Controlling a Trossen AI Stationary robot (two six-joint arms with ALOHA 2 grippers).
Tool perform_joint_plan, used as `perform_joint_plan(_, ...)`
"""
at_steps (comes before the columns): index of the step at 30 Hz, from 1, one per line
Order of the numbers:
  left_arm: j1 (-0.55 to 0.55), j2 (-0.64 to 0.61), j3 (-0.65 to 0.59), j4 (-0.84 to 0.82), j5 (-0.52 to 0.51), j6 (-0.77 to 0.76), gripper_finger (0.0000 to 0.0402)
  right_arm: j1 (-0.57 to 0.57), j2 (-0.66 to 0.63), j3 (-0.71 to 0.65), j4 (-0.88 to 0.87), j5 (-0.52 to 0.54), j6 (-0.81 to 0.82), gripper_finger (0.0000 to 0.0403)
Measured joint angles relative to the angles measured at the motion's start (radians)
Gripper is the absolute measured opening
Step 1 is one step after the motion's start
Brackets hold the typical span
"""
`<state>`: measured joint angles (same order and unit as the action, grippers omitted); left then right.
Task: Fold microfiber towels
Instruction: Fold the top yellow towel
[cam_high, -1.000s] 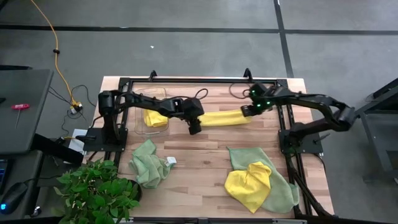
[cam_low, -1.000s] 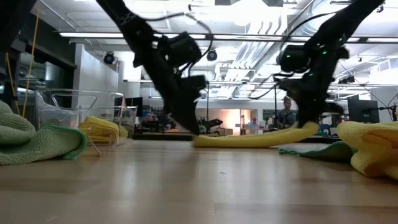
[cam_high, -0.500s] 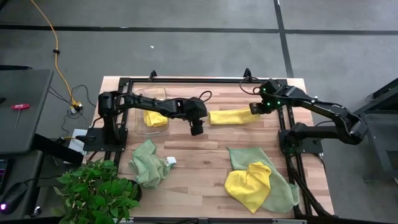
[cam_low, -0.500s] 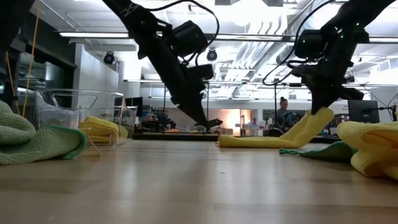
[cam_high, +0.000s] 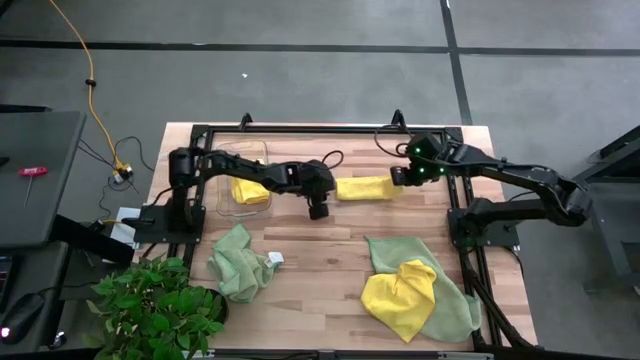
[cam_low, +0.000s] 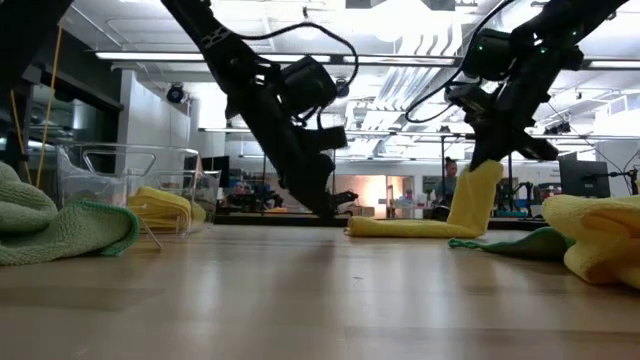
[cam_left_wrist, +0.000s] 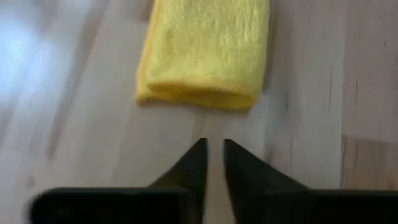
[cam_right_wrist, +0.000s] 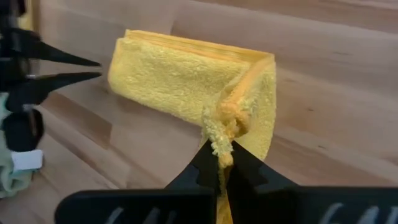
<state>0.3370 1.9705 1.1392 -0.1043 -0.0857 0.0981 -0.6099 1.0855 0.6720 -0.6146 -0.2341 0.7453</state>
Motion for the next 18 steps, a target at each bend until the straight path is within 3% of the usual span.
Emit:
perform_joint_plan(2,0.0,0.012,0.001,0.009,0.007,-0.019,0.0009,0.013,0.0,0.0,0.008,0.0,0.016,0.0)
perform_joint_plan(18,0.0,0.051,0.001,0.121,0.015,-0.035,0.0001,0.093,0.008,0.0,0.191,0.043,0.171,0.0)
